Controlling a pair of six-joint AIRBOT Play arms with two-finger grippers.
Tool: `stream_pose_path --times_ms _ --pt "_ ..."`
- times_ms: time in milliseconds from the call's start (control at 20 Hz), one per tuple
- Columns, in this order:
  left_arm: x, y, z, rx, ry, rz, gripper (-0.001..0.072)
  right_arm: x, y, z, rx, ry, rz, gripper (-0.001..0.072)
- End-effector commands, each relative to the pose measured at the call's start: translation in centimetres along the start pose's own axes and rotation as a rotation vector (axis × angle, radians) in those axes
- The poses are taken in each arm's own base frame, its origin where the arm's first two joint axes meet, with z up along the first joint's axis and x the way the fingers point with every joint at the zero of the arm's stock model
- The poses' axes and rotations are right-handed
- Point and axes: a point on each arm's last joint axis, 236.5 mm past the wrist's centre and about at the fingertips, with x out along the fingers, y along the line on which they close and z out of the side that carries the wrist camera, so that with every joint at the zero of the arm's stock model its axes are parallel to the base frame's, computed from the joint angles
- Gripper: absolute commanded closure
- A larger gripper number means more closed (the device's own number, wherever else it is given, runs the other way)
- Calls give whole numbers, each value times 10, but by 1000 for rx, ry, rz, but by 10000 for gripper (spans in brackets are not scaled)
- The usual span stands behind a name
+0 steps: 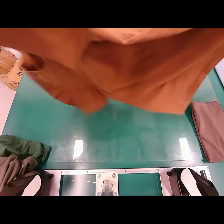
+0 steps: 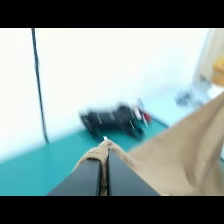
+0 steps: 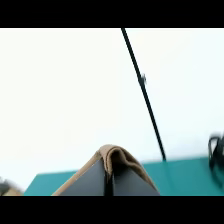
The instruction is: Fold the shirts.
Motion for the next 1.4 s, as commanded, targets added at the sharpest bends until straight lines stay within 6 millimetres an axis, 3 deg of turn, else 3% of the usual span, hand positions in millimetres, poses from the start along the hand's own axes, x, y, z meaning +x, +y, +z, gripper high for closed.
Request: stream_pose_path --times_ms 0,150,300,400,600,750,850,950,1050,1150,1250,1350 --pt "-34 -25 37 99 -79 65 686 -29 42 39 -75 -122 15 696" --pt "-16 1 7 13 6 84 685 -22 20 27 -59 -73 -44 696" --pt "20 48 -56 -133 153 94 685 7 -32 -25 58 81 -85 695" --pt "47 82 -113 -227 272 86 685 26 -81 -77 169 192 -135 696" --pt "108 145 -260 -510 501 60 686 73 -162 -220 313 431 -185 696" --pt "156 178 -364 -632 604 88 686 110 -215 -322 392 570 -251 695" --pt "186 194 -420 -682 640 121 686 130 -249 -380 449 640 -309 695" --pt "202 204 -465 -726 671 156 686 146 -279 -428 494 707 -344 696" --pt "211 222 -494 -750 663 219 686 163 -304 -463 524 751 -359 696" --pt "217 244 -507 -760 623 291 686 181 -318 -479 552 755 -352 696" --pt "222 262 -504 -737 563 346 685 201 -325 -477 565 725 -333 695" --pt "228 277 -487 -691 500 370 686 220 -327 -464 549 686 -310 696"
